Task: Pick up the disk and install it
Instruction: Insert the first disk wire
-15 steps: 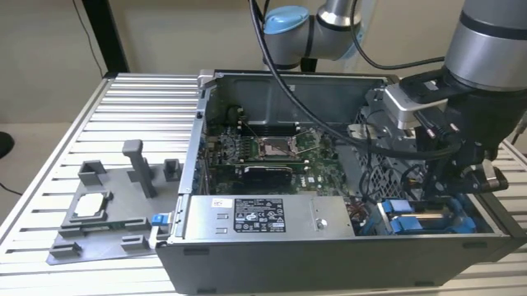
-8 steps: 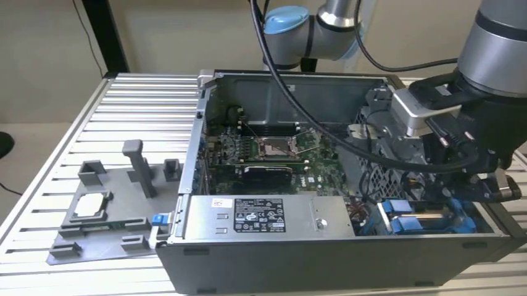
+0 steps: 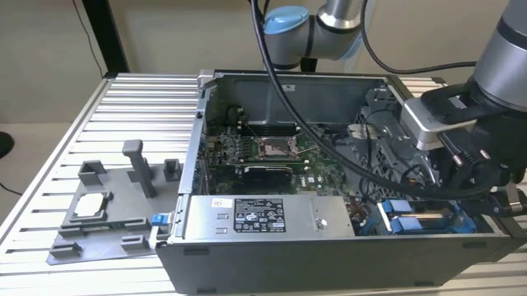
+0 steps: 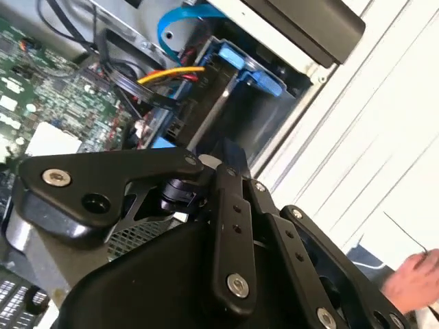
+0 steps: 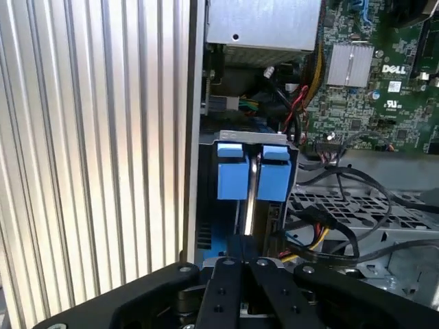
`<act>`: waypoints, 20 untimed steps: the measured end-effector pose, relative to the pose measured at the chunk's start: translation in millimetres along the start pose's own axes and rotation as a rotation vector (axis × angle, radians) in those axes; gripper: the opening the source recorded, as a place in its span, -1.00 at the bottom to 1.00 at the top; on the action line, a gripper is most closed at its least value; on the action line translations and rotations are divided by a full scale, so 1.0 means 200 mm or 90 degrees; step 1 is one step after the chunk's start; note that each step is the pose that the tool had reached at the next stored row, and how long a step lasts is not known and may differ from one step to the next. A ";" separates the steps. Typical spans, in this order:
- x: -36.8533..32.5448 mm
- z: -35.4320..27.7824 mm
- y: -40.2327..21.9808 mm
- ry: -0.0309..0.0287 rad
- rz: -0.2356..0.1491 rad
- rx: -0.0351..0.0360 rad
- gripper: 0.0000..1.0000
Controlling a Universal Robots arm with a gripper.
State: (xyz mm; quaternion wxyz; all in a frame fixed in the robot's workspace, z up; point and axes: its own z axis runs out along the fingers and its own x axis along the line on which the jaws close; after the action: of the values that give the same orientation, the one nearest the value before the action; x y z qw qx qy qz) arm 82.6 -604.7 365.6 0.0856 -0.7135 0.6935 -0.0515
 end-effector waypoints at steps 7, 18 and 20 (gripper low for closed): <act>0.032 0.008 0.001 -0.0622 0.011 0.0022 -1.00; 0.106 0.034 -0.014 -0.1127 0.021 0.0049 1.00; 0.107 0.040 -0.040 -0.1149 0.021 0.0053 1.00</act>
State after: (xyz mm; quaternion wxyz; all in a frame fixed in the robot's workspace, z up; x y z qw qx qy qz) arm 92.6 -625.5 358.4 0.1515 -0.7034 0.6944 0.0115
